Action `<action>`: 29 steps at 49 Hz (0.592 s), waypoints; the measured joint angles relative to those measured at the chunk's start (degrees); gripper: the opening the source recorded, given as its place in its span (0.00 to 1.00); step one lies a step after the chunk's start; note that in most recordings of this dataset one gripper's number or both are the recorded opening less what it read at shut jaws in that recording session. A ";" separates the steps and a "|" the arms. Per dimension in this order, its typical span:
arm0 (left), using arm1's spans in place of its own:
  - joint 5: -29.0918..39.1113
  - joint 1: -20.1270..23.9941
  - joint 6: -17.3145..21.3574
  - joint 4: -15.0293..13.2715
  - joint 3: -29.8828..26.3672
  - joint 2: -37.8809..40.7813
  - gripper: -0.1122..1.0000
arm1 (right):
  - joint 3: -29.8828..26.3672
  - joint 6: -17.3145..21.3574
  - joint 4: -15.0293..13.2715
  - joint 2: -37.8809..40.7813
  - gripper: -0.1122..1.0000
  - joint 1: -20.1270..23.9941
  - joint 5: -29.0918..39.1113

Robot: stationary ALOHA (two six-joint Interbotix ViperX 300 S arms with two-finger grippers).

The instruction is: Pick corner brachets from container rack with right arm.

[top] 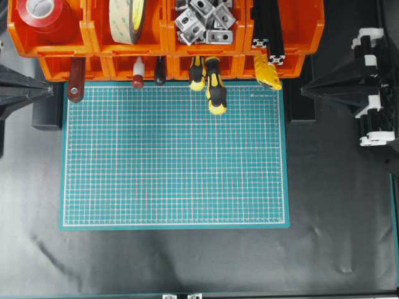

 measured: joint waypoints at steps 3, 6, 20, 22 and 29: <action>1.76 -0.09 -0.97 0.70 -0.62 -0.44 0.12 | 0.00 0.44 0.00 -0.18 0.13 0.09 0.00; 5.54 -0.18 -3.25 1.49 -2.46 -1.76 0.10 | 0.00 1.14 0.09 -1.23 0.09 0.09 0.00; 27.16 -0.97 -5.71 1.93 -10.81 -6.94 0.10 | -7.03 8.17 0.18 -4.57 0.09 0.18 16.17; 29.09 -0.97 -5.62 1.93 -11.34 -7.56 0.10 | -8.96 8.96 0.18 -4.48 0.09 0.18 20.48; 32.78 -0.97 -6.06 1.93 -12.22 -8.79 0.10 | -17.58 10.11 0.18 -2.99 0.09 0.18 34.98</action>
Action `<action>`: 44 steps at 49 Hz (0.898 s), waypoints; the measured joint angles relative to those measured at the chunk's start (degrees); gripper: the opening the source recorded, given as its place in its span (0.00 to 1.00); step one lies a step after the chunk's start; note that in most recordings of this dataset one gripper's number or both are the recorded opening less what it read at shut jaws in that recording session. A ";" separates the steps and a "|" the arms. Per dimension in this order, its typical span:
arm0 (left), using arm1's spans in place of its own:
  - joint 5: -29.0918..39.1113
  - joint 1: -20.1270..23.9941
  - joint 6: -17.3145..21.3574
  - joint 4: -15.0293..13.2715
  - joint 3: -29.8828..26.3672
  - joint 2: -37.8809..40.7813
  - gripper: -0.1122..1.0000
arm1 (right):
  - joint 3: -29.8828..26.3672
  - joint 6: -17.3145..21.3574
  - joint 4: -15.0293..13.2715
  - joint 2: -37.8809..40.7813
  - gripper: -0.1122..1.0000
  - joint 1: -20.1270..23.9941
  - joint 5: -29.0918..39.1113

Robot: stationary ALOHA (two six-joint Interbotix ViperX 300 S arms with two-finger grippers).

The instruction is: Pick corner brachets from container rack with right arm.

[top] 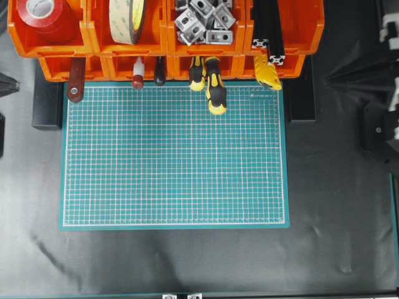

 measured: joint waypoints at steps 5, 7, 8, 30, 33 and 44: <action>0.35 -0.09 -0.09 0.09 -0.09 0.00 0.10 | -8.70 0.00 -0.09 3.08 0.09 0.00 11.07; 0.62 -0.09 -0.09 0.09 -0.09 0.09 0.10 | -11.95 0.00 -0.26 4.57 0.09 0.00 14.41; 0.70 -0.09 0.00 0.00 -0.09 0.00 0.10 | -13.54 0.00 -0.35 5.27 0.09 0.00 16.52; 11.78 -0.09 -0.18 0.09 -1.32 -2.64 0.10 | -44.74 -2.64 -4.39 27.86 0.09 -0.26 47.90; 11.95 -0.18 -0.18 0.09 -1.41 -2.64 0.10 | -47.90 -3.69 -4.66 30.32 0.09 -0.70 48.87; 12.92 -0.26 -0.62 0.09 -1.49 -2.64 0.10 | -55.63 -6.15 -4.83 39.11 0.09 -3.34 54.14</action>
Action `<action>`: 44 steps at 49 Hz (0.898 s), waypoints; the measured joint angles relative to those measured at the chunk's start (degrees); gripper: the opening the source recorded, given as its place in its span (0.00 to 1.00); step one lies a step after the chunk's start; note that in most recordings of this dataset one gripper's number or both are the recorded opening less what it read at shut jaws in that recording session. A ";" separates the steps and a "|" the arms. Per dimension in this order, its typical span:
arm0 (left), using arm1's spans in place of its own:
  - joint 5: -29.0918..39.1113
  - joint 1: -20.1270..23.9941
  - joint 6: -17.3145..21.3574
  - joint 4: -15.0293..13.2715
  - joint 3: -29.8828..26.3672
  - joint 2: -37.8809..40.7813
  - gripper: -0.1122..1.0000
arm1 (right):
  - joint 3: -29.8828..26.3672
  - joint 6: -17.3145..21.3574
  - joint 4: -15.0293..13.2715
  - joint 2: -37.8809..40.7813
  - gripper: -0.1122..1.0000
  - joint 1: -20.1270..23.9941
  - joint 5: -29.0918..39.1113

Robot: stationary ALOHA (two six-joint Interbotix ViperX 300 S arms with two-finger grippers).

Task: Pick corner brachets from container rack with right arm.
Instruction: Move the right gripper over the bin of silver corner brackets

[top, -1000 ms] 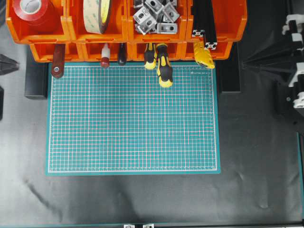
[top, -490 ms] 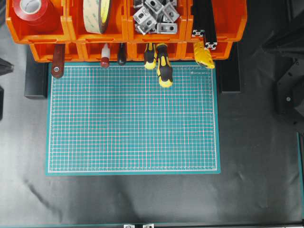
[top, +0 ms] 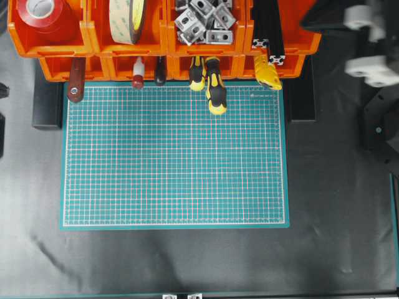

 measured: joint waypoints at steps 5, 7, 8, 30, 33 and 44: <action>0.26 -0.09 -0.88 -0.09 0.00 0.00 0.10 | -2.37 -1.05 0.00 3.34 0.09 -0.62 2.02; 0.44 -0.09 -1.23 -0.09 0.00 0.00 0.10 | -3.43 -1.41 -0.18 4.75 0.09 -0.97 2.29; 0.62 -0.09 -1.41 0.00 0.00 -0.09 0.10 | -3.96 -1.49 -0.18 5.45 0.09 -1.23 2.29; 2.90 -0.18 -1.93 -0.09 0.00 -0.18 0.10 | -8.96 -10.81 -5.10 14.06 0.31 -2.20 2.64; 2.90 -0.18 -1.93 0.00 0.00 -0.26 0.10 | -8.96 -10.72 -5.19 14.50 0.49 -2.20 2.64; 3.08 -0.18 -1.85 0.00 0.09 -0.26 0.10 | -8.96 -11.07 -6.59 15.38 0.87 -2.20 -0.18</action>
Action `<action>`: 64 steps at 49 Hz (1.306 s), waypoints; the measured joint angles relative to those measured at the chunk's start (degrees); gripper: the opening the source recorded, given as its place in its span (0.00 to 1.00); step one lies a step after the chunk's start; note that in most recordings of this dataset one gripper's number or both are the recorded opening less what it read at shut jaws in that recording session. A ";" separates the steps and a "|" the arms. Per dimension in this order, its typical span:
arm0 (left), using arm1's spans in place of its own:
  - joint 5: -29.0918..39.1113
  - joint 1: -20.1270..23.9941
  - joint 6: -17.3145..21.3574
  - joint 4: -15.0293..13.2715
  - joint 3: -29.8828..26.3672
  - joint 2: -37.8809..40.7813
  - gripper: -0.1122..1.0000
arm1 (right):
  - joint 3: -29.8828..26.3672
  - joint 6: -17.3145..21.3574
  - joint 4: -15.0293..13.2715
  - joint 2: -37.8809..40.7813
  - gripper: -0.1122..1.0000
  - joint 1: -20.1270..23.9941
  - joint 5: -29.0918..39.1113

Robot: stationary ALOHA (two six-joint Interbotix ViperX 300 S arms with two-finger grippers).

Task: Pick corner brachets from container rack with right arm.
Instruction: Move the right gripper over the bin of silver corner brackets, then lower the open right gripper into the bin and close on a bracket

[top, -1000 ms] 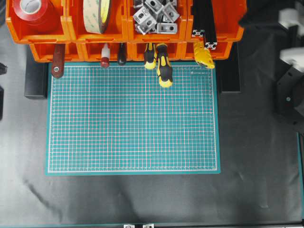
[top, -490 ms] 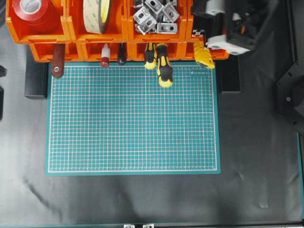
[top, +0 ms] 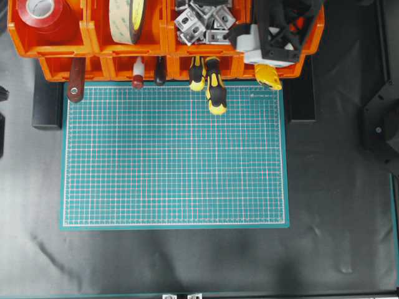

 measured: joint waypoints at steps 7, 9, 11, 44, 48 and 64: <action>0.00 0.00 -0.09 -0.09 0.00 0.00 0.10 | 0.00 0.18 -0.26 1.23 0.87 -0.44 -1.76; 0.00 0.09 -0.09 -0.09 -0.09 0.00 0.10 | 0.00 0.18 -0.26 1.93 0.87 -0.62 -1.76; 0.00 0.00 -0.09 -0.09 -0.09 0.00 0.10 | 0.00 0.26 -0.26 2.64 0.87 -0.70 -1.67; 0.00 0.00 -0.18 0.00 -0.09 -0.62 0.10 | 1.67 1.05 -1.41 6.59 0.87 -3.16 -0.35; 0.09 0.09 -0.18 0.00 -0.09 -0.70 0.10 | 2.46 1.76 -1.49 6.77 0.87 -3.16 -0.44; 0.00 0.00 -0.18 0.00 0.53 -1.05 0.10 | 5.10 3.43 -2.02 6.77 0.87 -3.60 -3.52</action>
